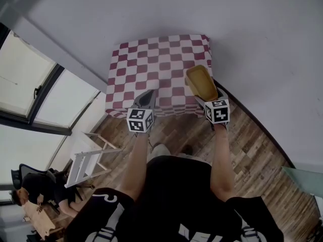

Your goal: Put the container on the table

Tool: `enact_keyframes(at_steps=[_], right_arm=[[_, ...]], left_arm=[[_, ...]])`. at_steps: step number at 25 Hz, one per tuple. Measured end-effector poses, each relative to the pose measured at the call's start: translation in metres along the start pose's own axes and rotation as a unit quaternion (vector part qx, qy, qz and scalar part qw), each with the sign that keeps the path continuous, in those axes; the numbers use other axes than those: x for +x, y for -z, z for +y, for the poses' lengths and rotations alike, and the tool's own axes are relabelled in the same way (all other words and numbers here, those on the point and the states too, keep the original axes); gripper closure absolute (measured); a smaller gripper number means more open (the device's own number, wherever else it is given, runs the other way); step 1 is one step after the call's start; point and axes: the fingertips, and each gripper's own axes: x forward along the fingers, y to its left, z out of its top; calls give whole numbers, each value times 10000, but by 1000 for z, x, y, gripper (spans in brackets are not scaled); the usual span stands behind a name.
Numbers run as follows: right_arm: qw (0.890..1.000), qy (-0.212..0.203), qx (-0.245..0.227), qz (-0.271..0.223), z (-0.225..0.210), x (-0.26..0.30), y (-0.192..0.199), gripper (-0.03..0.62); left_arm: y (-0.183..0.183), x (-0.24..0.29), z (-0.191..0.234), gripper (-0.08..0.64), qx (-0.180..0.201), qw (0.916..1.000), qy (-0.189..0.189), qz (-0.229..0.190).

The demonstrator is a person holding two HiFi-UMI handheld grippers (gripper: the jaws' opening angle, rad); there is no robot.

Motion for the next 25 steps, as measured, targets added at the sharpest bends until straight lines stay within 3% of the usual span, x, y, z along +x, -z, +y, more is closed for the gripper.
enact_keyframes(at_steps=[10,25], right_arm=[[10000,5,61,-25,-13,-5,4,114],[10000,-46,-37,80,-14,0,9,114]], left_arm=[[-5,7,-14,535,108,9999,33,12],[-1,14,-13,535,-15,10000,6,-11]])
